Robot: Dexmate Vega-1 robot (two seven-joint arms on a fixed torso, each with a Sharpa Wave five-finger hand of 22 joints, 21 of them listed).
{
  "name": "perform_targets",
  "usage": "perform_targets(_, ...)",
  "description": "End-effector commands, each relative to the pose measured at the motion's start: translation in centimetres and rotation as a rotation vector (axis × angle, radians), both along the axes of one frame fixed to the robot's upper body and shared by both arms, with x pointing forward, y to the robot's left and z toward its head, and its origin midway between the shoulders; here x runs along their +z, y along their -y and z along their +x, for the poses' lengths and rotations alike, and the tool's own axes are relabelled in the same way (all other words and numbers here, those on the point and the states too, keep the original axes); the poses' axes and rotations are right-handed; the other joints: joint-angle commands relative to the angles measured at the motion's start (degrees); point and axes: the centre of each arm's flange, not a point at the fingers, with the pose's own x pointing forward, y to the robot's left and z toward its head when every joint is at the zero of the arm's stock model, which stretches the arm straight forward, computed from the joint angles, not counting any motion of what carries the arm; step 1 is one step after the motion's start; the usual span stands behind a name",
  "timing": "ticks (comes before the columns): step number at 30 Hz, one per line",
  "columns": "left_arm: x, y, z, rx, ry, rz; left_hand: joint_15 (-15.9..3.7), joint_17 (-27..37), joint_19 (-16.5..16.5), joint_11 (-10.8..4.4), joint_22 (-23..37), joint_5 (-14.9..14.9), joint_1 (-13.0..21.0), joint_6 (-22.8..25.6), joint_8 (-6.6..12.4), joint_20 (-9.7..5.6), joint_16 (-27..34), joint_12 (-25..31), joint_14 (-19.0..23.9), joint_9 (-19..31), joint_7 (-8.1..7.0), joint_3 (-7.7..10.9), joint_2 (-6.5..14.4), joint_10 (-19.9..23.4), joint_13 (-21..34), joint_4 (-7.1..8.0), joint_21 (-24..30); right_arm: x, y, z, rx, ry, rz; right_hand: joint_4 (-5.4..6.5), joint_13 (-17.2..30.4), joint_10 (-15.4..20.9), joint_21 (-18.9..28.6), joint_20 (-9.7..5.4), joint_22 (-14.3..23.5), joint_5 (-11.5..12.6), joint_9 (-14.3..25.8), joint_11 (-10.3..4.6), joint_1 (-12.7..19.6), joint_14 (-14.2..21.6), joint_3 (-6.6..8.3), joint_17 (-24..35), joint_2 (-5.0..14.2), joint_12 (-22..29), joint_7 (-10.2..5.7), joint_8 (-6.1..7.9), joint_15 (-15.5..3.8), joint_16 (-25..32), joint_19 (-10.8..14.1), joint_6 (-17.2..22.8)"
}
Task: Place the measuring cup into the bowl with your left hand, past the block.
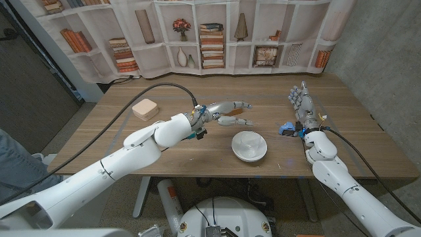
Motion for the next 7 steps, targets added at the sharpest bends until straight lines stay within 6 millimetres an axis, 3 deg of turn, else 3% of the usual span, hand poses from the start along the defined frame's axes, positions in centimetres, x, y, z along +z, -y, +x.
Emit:
perform_targets(1, 0.39, -0.83, -0.44, -0.008, 0.021, -0.045, -0.1, 0.18, 0.59, -0.04, 0.24, 0.54, 0.15, 0.58, 0.23, 0.14, 0.32, 0.54, 0.79, 0.13, -0.22, 0.2, 0.57, 0.71, -0.07, 0.37, 0.52, 0.0, -0.51, -0.09, -0.001, -0.003, -0.003, -0.15, 0.16, 0.41, -0.1, -0.09, 0.26, -0.29, 0.15, -0.19, 0.26, -0.33, -0.13, 0.11, 0.2, 0.41, 0.01, 0.12, -0.09, 0.03, -0.16, 0.65)
perform_targets(7, 0.3, -1.28, -0.43, -0.007, 0.017, -0.05, -0.11, 0.16, 0.5, -0.08, 0.23, 0.53, 0.26, 1.02, 0.32, 0.17, 0.19, 0.51, 0.64, 0.13, -0.27, 0.27, 0.75, 0.79, -0.08, 0.36, 0.47, 0.01, -0.88, -0.17, -0.004, -0.004, -0.006, -0.18, 0.16, 0.47, -0.08, -0.09, 0.26, -0.29, 0.15, -0.16, 0.3, -0.33, -0.13, 0.1, 0.23, 0.42, 0.03, 0.12, -0.04, 0.05, -0.18, 0.68)
